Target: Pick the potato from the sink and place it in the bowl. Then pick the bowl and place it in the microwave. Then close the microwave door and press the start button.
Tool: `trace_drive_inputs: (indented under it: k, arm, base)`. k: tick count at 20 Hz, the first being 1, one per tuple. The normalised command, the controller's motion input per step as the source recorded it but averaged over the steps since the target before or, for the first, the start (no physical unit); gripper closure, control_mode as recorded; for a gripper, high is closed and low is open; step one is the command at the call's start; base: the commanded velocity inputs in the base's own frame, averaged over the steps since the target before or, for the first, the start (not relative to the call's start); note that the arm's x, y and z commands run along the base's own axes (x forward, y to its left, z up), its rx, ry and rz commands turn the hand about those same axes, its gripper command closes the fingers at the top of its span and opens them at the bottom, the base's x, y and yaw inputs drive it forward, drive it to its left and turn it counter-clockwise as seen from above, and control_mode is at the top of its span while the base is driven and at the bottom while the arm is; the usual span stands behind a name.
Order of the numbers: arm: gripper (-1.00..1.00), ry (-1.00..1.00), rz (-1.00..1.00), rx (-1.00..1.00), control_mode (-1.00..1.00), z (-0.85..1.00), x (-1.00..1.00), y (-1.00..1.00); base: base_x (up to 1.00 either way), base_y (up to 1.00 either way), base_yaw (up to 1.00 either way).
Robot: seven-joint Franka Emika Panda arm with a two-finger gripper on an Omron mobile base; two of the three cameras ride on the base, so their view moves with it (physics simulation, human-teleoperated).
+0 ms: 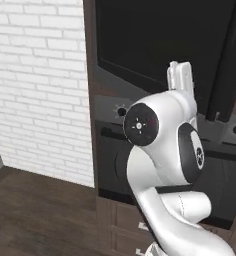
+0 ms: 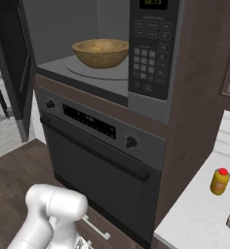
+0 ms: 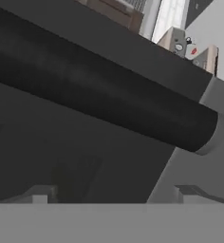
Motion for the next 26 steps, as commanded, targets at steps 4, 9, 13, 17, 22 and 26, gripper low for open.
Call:
trace_drive_inputs:
  k: [4,9,13,17,22,26]
  arm:
    - [-1.00,0.00,0.00,0.00,-1.00,0.02,0.34,-0.26]
    - [-1.00,0.00,0.00,0.00,-1.00,-0.01,0.50,-0.30]
    - [-1.00,0.00,0.00,0.01,-1.00,0.00,0.59,-0.32]
    - [-1.00,0.01,0.00,0.05,-1.00,0.00,0.58,-0.34]
    - [-1.00,0.00,0.00,0.04,-1.00,0.00,0.42,-0.40]
    - [-1.00,-0.01,0.00,0.03,-1.00,0.00,0.34,-0.46]
  base:
    - [0.00,0.00,0.00]
    - [0.00,0.00,0.00]
    - [0.00,0.00,0.00]
    - [0.00,0.00,0.00]
    - [0.00,0.00,0.00]
    - [0.00,0.00,0.00]
